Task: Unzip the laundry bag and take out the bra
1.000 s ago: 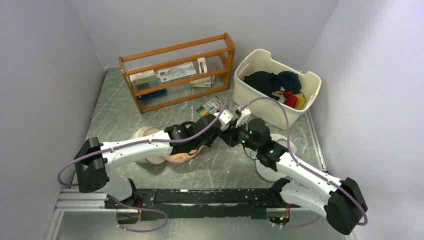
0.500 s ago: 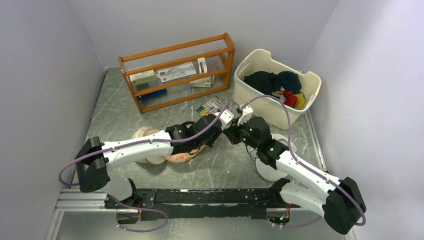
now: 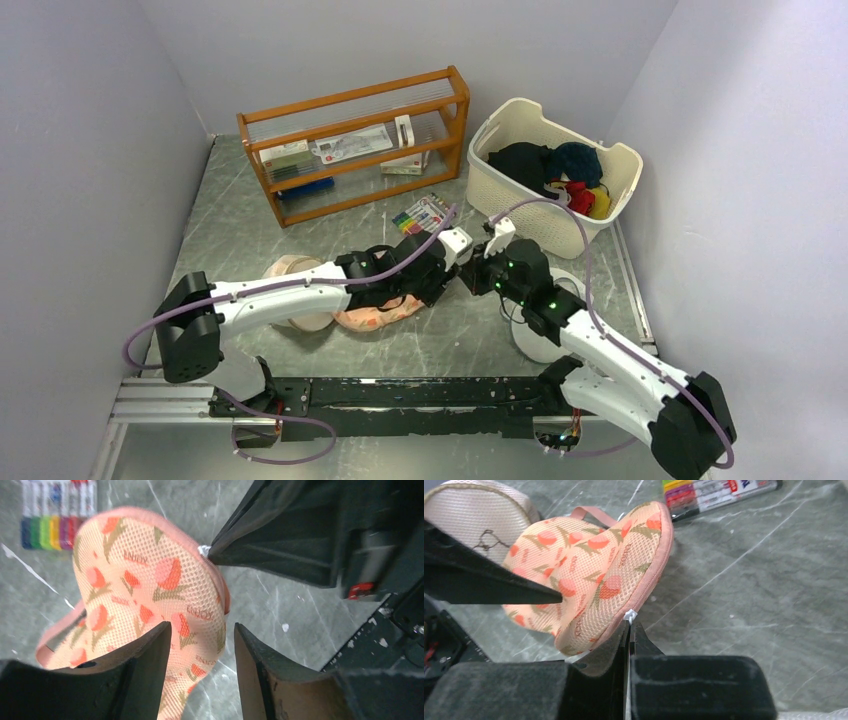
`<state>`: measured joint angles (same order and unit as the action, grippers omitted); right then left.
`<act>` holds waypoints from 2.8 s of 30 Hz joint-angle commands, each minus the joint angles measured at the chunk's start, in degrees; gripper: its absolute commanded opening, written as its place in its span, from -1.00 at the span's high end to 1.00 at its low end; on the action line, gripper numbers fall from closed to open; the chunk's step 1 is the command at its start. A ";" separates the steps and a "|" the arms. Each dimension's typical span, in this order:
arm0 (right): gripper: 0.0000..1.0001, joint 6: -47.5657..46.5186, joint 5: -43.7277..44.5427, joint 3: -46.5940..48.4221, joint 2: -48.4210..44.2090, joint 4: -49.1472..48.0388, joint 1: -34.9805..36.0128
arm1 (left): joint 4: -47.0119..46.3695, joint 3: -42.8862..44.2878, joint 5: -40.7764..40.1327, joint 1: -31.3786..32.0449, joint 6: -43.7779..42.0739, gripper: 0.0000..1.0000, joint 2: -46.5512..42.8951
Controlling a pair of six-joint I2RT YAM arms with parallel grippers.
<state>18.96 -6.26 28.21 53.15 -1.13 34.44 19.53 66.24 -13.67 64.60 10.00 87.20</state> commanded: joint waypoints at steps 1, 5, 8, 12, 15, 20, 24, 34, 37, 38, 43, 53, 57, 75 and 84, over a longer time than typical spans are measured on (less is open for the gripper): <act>1.00 5.39 -4.14 -2.02 -4.78 2.86 -0.37 | -0.82 -4.24 3.63 0.09 11.77 -0.21 -3.78; 1.00 7.84 -4.78 -4.07 -6.33 4.51 -0.35 | -5.78 -14.80 5.34 0.17 24.60 -0.27 -10.32; 1.00 9.30 -5.81 -6.43 -7.75 4.02 -0.42 | -8.05 -23.77 4.81 0.21 33.80 -0.32 -14.76; 1.00 9.35 -7.22 -8.94 -8.86 1.79 -0.40 | -7.35 -31.34 3.48 0.20 39.26 -0.34 -19.27; 1.00 9.30 -8.71 -8.97 -7.55 2.26 -0.42 | -5.24 -34.03 0.86 0.12 42.20 -0.40 -20.44; 1.00 10.48 -14.58 -11.87 -6.84 -0.32 -0.32 | -8.08 -36.47 -0.15 -6.34 41.23 -0.52 -19.06; 1.00 11.76 -16.54 -12.36 -6.90 -1.26 -0.25 | -12.60 -35.48 4.51 -14.76 35.79 -0.52 -18.05; 1.00 12.04 -15.93 -9.46 -1.82 -3.25 2.75 | -4.17 -23.67 3.73 -16.93 28.44 -0.45 -18.67; 1.00 10.69 -15.53 -7.68 -0.82 -2.01 3.36 | -6.55 -26.88 7.82 -13.85 31.03 -0.47 -24.09; 1.00 10.44 -15.60 -7.30 -0.62 -1.95 3.53 | -6.83 -27.28 8.23 -12.33 31.54 -0.49 -25.22; 1.00 9.54 -17.39 -5.97 1.35 -2.21 3.73 | -3.60 -22.68 1.63 -1.90 30.27 -0.63 -22.82; 1.00 6.75 -17.23 -4.77 3.33 -2.57 4.06 | -5.91 -14.87 -4.06 0.53 24.63 -0.61 -6.87; 1.00 7.35 -17.34 -5.04 3.39 -3.11 4.08 | -5.87 -13.35 -3.34 0.54 23.20 -0.59 -2.90; 1.00 7.65 -6.75 -1.80 5.02 5.43 4.17 | -7.75 -22.62 -4.87 0.57 25.96 0.43 -9.43; 1.00 4.80 4.64 -2.10 4.73 2.73 4.07 | -9.70 -28.78 -3.33 0.53 29.21 0.66 -12.14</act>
<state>26.39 -9.69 26.37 58.85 4.49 38.61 10.90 40.23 -16.88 65.08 36.97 76.29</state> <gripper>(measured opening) 0.007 0.185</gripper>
